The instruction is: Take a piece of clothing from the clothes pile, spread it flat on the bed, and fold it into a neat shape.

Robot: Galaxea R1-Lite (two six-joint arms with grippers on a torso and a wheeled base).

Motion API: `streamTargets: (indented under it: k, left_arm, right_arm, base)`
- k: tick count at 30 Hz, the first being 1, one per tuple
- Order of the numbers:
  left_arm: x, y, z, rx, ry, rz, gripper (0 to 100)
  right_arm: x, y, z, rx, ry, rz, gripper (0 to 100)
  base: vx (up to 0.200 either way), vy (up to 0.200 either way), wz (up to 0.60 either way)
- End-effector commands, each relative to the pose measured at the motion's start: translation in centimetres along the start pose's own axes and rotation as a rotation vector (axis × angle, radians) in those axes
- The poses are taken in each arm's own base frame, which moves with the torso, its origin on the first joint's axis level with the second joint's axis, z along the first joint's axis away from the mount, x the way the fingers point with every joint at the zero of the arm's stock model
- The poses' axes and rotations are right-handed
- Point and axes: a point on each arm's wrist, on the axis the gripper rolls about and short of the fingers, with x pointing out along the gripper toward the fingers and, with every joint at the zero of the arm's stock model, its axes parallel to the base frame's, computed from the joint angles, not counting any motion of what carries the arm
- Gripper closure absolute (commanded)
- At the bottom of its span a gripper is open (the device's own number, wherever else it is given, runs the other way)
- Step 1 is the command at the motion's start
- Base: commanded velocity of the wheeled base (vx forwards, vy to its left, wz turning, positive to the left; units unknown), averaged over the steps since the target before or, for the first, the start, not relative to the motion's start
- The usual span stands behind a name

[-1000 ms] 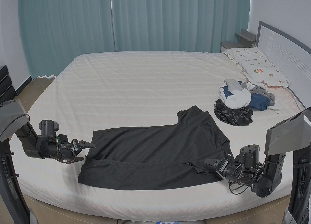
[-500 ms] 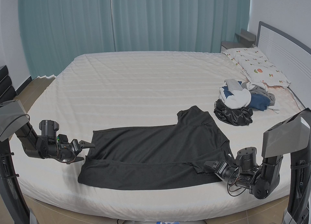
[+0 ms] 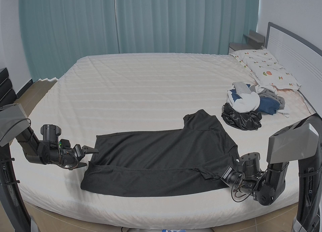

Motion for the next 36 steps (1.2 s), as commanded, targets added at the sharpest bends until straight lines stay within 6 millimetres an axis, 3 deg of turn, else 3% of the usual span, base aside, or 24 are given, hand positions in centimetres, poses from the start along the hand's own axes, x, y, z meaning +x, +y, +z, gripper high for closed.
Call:
streamTargets:
  k: [1,13,31,32,36]
  left_arm:
    - [0.0,0.1,0.0,-0.002,0.0,0.001,0]
    - [0.0,0.1,0.0,0.0,0.0,0.001,0]
    - [0.0,0.1,0.0,0.0,0.0,0.001,0]
    - [0.0,0.0,0.0,0.001,0.001,0.0,0]
    - [0.0,0.0,0.0,-0.001,0.001,0.0,0]
  right_arm:
    - [-0.2,0.1,-0.1,-0.002,0.002,0.003,100]
    - [-2.9,1.3,0.7,-0.012,-0.014,0.048,100]
    - [-4.3,-0.3,-0.3,-0.138,0.051,-0.023,100]
    - [-4.4,-0.4,-0.3,-0.146,0.054,-0.027,0]
    - [-4.2,-0.6,-0.4,-0.163,0.056,-0.033,0]
  base:
    - [0.0,0.0,0.0]
    - [0.0,0.0,0.0]
    - [0.0,0.0,0.0]
    - [0.0,0.0,0.0]
    - [0.0,0.0,0.0]
